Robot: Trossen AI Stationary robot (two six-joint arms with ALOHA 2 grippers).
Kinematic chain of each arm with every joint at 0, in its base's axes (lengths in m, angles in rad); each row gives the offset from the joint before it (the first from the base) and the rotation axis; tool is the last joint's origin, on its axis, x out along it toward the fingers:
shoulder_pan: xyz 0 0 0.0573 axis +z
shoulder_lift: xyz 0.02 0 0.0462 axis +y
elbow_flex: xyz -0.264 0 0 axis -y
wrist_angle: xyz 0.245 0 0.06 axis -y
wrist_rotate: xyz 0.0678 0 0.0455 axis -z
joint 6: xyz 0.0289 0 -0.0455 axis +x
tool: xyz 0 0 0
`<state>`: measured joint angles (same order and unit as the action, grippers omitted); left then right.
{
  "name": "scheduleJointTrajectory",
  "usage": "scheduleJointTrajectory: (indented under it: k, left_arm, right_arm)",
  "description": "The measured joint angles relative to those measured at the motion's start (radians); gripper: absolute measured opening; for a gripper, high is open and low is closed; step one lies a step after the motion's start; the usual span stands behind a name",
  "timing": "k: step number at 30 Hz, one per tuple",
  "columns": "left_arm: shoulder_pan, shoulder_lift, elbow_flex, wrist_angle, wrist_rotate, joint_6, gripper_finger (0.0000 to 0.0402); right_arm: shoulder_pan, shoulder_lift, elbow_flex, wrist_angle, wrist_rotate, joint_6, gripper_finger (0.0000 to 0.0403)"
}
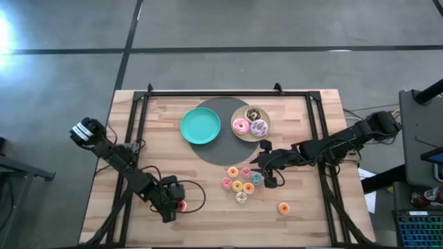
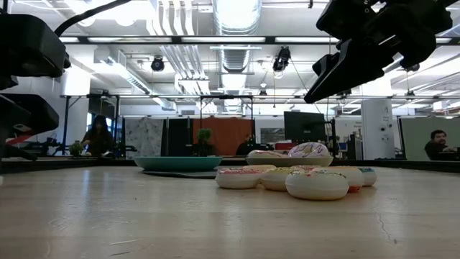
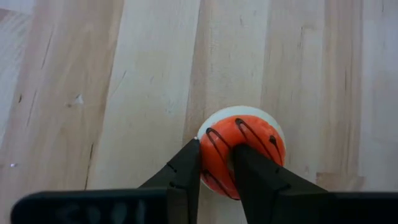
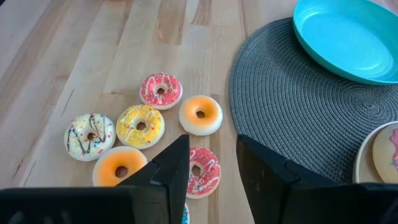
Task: Pick & Place donuts
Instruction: Put the small red donut on the green plate
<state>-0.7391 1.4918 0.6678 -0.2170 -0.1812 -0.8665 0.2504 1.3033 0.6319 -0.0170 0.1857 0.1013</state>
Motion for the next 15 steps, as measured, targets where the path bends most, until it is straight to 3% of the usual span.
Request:
scheduleJointTrajectory:
  k: [15]
  left_arm:
    - [0.058, -0.032, 0.007, -0.053, -0.026, 0.092, 0.0059]
  right_arm:
    - [0.0, 0.0, 0.0, 0.0, 0.0, 0.003, 0.0123]
